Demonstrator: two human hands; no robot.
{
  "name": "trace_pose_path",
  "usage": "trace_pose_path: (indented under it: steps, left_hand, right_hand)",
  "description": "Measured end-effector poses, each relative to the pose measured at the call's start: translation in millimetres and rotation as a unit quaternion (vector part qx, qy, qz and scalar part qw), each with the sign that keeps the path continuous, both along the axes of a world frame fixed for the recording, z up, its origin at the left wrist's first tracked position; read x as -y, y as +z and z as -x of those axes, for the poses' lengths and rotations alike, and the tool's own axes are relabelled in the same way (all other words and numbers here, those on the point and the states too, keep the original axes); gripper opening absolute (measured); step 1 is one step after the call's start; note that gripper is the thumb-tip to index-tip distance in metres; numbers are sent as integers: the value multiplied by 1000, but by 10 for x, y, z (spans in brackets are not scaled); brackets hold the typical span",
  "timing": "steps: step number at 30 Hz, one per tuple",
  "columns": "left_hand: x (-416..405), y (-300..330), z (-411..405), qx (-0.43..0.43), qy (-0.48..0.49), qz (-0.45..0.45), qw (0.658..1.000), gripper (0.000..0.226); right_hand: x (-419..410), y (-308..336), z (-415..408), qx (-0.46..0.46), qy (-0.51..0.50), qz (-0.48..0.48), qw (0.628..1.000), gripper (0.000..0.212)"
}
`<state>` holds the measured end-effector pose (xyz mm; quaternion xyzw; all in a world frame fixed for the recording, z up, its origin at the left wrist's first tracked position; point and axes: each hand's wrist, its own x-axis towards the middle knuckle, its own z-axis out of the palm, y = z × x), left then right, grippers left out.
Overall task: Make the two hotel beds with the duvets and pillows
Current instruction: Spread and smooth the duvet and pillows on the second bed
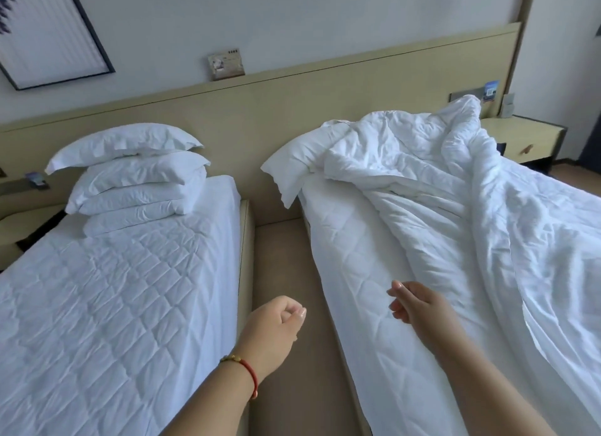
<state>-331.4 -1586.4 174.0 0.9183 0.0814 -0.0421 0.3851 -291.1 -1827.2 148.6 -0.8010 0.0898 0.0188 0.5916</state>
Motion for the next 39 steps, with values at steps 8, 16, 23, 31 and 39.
trace_pose_path:
  steps: [8,16,23,31,39]
  left_hand:
    - [-895,2,-2094,-29,-51,-31,998,15]
    - [-1644,41,-4388,7,-128,-20,992,16]
    - [-2149,292,-6512,10,-192,-25,981,21]
    - [-1976,148,-8683,1,-239,-22,971,23]
    - [-1352,-48,-11006,-53,-242,-7,969,23]
  right_hand:
    - [-786,142,-1793,-21,-54,-33,998,29]
    - [-1520,149,-3668,-7,-135,-45,990,29]
    - [-1976,312,-5277,4,-220,-81,972,27]
    - [-1897,-83,-7158,-36,-297,-138,944,28]
    - [-1445,-623,-9228,-155,-349,-217,898,34]
